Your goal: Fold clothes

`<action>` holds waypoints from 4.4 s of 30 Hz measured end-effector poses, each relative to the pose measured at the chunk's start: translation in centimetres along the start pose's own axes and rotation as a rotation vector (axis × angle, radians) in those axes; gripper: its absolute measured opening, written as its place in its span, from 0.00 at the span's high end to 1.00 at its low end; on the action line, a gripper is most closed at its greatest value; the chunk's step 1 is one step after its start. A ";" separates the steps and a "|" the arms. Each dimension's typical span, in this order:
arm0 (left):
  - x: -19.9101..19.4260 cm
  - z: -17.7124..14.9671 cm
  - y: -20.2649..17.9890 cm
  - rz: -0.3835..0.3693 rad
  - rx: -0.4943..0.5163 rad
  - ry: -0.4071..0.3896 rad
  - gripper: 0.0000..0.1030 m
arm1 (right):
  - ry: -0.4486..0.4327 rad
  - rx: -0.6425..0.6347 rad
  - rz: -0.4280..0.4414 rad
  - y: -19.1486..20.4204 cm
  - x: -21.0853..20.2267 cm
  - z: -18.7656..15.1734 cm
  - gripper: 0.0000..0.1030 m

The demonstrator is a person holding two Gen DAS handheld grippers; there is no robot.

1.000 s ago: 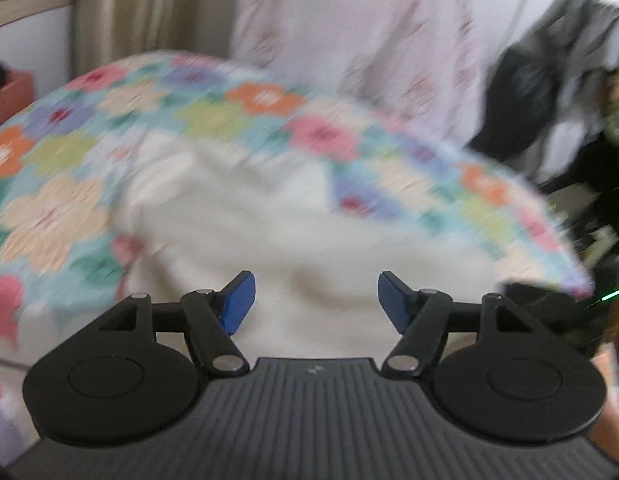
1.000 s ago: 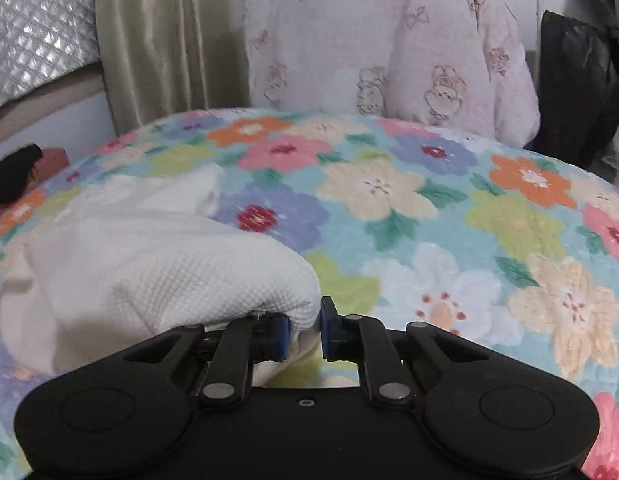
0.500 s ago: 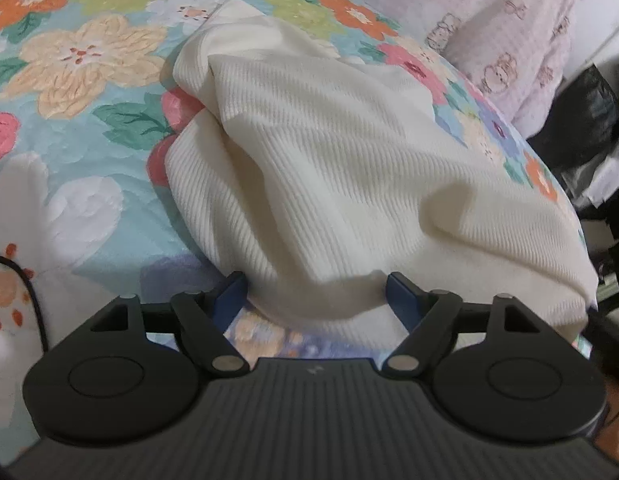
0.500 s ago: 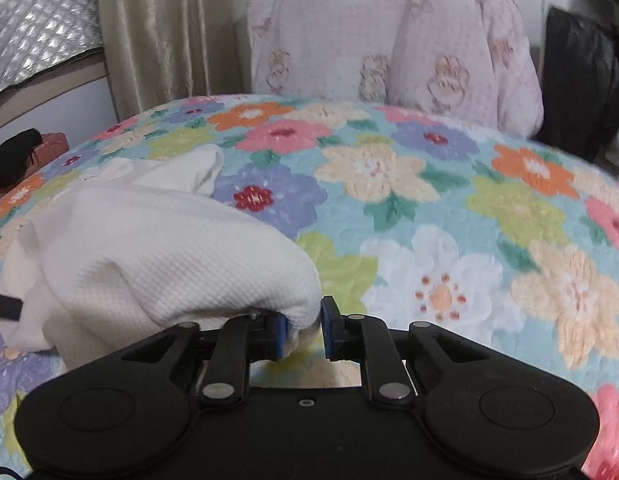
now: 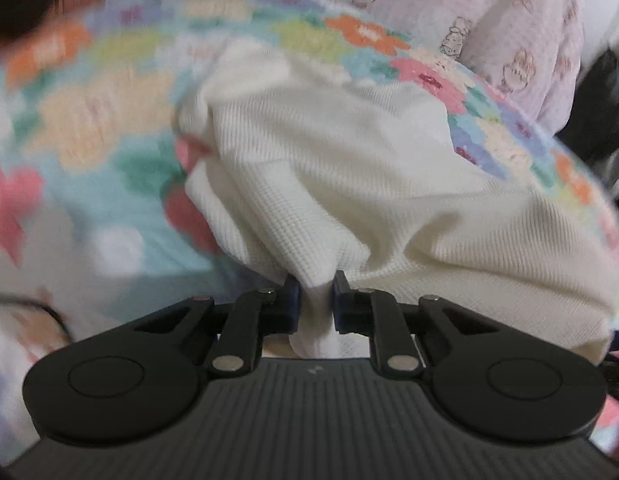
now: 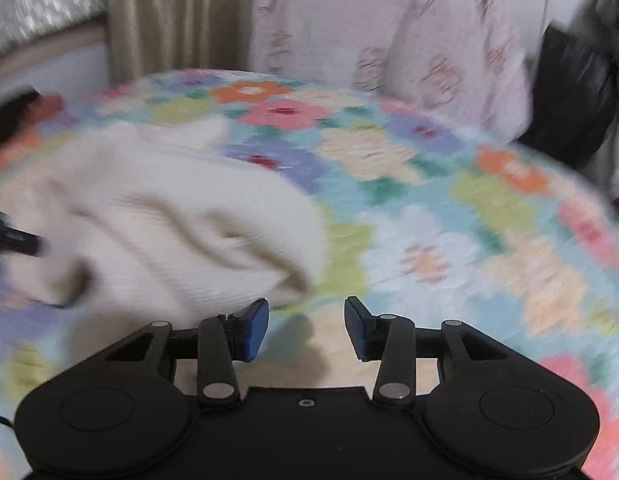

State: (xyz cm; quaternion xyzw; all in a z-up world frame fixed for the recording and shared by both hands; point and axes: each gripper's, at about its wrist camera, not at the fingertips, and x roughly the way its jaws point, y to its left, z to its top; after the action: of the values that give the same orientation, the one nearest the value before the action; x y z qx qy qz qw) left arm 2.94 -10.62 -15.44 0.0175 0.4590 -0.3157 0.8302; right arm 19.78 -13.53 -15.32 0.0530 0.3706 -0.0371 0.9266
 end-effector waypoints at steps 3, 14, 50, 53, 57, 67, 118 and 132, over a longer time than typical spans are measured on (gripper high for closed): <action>-1.5 0.4 -1.5 0.030 0.061 -0.043 0.88 | 0.045 0.068 0.187 0.6 -0.4 -0.5 0.51; -7.3 4.3 -4.3 0.018 0.169 -0.125 0.89 | 0.014 -0.093 0.105 2.1 2.0 -2.0 0.58; -7.0 1.6 -1.3 0.110 0.165 -0.051 0.65 | -0.126 -0.329 -0.041 5.1 0.1 -2.2 0.85; -7.5 1.6 -0.7 0.110 0.124 -0.118 0.39 | -0.204 -0.200 -0.106 2.3 -1.0 -0.5 0.94; -7.2 1.2 -0.4 0.125 0.145 -0.155 0.19 | -0.213 -0.034 -0.141 -2.2 -0.9 0.7 0.98; -0.6 -2.3 4.2 0.013 -0.111 0.094 0.09 | -0.160 0.096 -0.046 -4.3 -1.0 -0.1 0.98; -2.8 -3.4 -0.5 -0.073 -0.087 0.033 0.90 | 0.000 0.012 0.318 0.2 0.4 -1.0 0.76; -10.0 2.9 -0.4 -0.103 -0.006 -0.187 0.93 | -0.192 0.128 0.637 0.6 -7.3 2.3 0.79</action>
State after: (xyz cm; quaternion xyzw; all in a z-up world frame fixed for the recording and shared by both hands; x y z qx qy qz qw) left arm 1.12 -6.84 -5.92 -0.0379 0.3809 -0.3569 0.8521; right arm 16.16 -13.04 -8.53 0.2203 0.2433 0.2261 0.9171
